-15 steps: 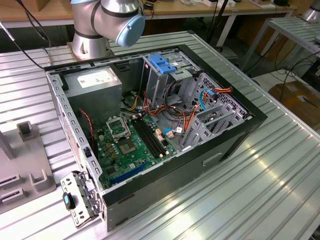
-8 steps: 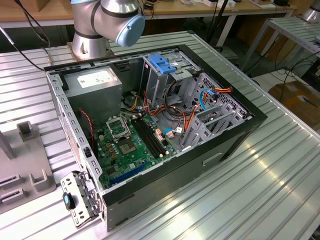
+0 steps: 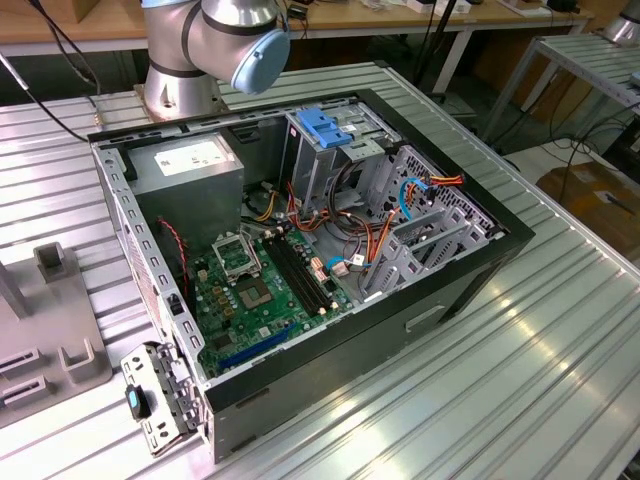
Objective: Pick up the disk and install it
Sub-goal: 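Reach for the disk, then pick up the disk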
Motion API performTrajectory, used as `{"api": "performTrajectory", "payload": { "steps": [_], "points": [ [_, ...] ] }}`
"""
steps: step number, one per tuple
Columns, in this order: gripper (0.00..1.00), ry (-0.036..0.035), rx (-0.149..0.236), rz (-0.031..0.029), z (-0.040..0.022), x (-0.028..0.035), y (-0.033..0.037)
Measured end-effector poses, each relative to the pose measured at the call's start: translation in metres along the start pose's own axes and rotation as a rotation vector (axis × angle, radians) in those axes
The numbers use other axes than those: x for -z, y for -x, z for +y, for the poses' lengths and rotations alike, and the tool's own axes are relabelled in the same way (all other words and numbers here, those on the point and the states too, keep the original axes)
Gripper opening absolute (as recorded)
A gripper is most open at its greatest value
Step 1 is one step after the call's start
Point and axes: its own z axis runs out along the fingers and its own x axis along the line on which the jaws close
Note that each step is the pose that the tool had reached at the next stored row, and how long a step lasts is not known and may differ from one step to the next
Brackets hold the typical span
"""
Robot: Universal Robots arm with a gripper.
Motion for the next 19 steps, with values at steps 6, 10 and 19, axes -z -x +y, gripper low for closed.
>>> {"api": "performTrajectory", "payload": {
  "steps": [6, 10, 19],
  "points": [
    [0.11, -0.0002, 0.05, 0.0033, 0.0008, -0.0028, -0.0053],
    [0.11, -0.0001, 0.051, 0.0034, 0.0009, -0.003, -0.0053],
    [0.11, 0.0, 0.051, 0.0034, 0.0009, -0.003, -0.0053]
  ]
}}
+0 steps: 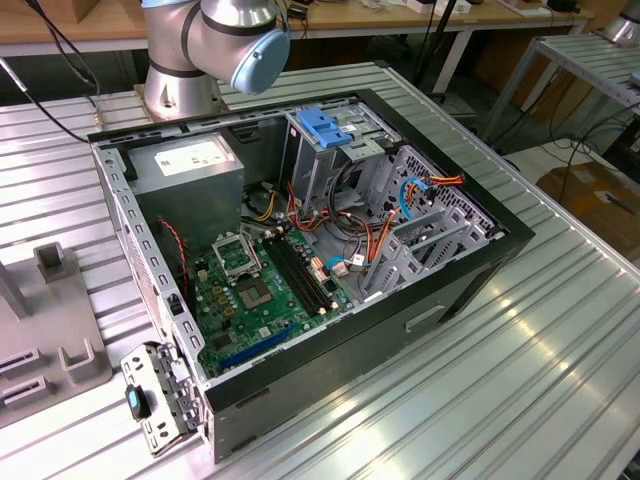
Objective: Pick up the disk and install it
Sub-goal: 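Pick up the disk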
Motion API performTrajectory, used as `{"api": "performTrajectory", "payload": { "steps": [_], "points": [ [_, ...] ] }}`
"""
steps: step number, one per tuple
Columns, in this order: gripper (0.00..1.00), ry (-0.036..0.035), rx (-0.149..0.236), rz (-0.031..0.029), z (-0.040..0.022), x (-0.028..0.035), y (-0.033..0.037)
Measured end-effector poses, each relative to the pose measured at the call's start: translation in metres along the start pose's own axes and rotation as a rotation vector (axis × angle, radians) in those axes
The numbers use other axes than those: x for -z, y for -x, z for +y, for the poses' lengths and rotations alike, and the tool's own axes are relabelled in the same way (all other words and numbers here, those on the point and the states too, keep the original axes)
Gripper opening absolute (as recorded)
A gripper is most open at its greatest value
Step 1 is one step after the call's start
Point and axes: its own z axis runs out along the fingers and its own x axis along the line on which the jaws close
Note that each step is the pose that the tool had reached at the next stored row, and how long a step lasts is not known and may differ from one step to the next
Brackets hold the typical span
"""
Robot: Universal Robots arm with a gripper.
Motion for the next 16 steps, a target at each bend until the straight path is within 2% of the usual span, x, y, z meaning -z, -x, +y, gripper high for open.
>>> {"api": "performTrajectory", "payload": {
  "steps": [3, 6, 12, 13, 14, 16],
  "points": [
    [0.11, -0.0001, 0.009, 0.0004, 0.0, 0.0, 0.0],
    [0.11, -0.0001, 0.044, 0.0018, 0.0, 0.0, 0.0],
    [0.11, -0.0004, 0.176, 0.0072, 0.0, -0.0003, 0.0],
    [0.11, -0.0005, 0.221, 0.0091, 0.0, -0.0003, 0.0],
    [0.11, -0.0005, 0.245, 0.0101, 0.0, -0.0004, 0.0],
    [0.11, -0.0006, 0.274, 0.0113, 0.0, -0.0004, 0.0]
  ]
}}
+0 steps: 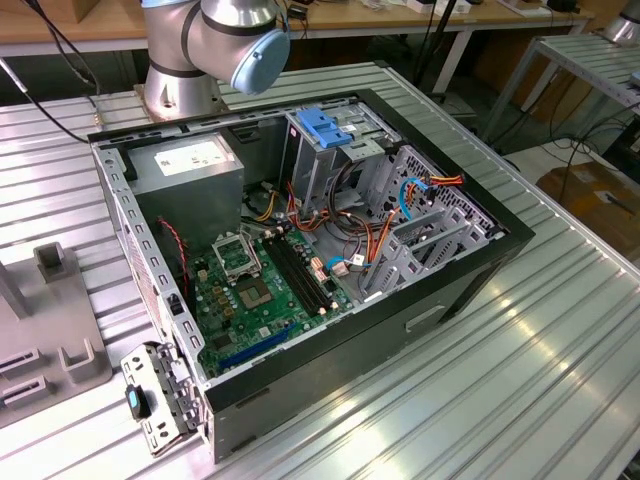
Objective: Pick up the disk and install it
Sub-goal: 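Pick up the disk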
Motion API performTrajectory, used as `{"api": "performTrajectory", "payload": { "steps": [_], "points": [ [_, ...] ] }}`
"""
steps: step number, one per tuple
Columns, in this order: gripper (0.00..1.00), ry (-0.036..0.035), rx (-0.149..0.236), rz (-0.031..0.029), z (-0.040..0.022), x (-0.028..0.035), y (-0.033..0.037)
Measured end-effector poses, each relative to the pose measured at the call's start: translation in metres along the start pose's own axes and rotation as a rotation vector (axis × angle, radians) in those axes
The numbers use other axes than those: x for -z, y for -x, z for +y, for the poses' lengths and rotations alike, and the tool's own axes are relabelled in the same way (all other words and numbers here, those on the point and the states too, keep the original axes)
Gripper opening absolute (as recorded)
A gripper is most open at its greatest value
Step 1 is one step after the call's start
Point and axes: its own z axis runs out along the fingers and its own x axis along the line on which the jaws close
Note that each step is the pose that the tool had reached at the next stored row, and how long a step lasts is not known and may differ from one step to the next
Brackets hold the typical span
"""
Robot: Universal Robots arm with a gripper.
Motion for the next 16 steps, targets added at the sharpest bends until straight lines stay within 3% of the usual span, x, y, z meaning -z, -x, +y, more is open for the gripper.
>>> {"api": "performTrajectory", "payload": {
  "steps": [16],
  "points": [
    [0.11, -0.0005, 0.259, 0.0107, 0.0, -0.0002, 0.0]
  ]
}}
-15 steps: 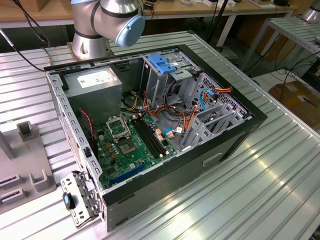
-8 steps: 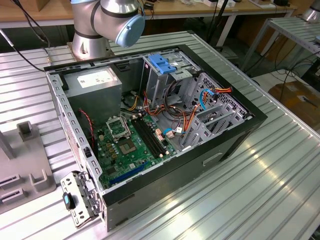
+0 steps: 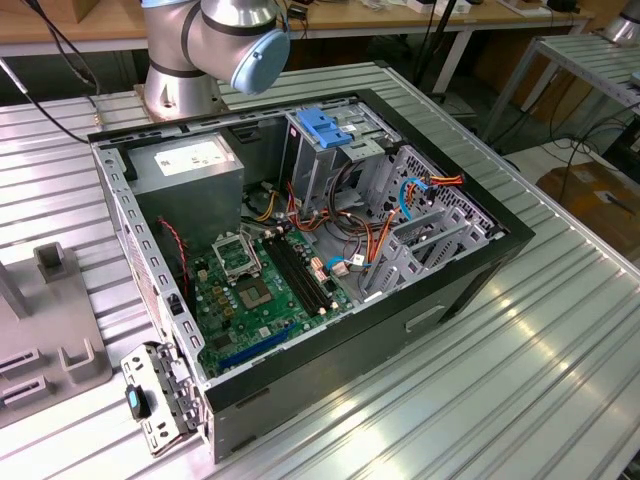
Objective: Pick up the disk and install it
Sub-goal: 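Pick up the disk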
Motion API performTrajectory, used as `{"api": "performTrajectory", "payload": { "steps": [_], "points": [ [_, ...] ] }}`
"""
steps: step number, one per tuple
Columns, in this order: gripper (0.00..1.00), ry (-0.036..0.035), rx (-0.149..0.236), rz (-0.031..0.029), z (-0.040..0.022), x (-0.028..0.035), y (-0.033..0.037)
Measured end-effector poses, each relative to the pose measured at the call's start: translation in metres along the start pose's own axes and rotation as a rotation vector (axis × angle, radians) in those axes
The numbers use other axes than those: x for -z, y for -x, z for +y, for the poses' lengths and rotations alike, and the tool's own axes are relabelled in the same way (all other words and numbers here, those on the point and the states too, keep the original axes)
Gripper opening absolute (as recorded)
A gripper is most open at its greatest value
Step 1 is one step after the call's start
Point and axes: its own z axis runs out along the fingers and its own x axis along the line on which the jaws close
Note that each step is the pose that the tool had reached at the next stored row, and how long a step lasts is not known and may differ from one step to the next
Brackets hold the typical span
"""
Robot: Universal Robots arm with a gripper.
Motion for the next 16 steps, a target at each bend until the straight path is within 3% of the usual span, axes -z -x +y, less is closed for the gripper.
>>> {"api": "performTrajectory", "payload": {
  "steps": [16],
  "points": [
    [0.11, -0.0006, 0.281, 0.0116, 0.0, -0.0007, 0.0]
  ]
}}
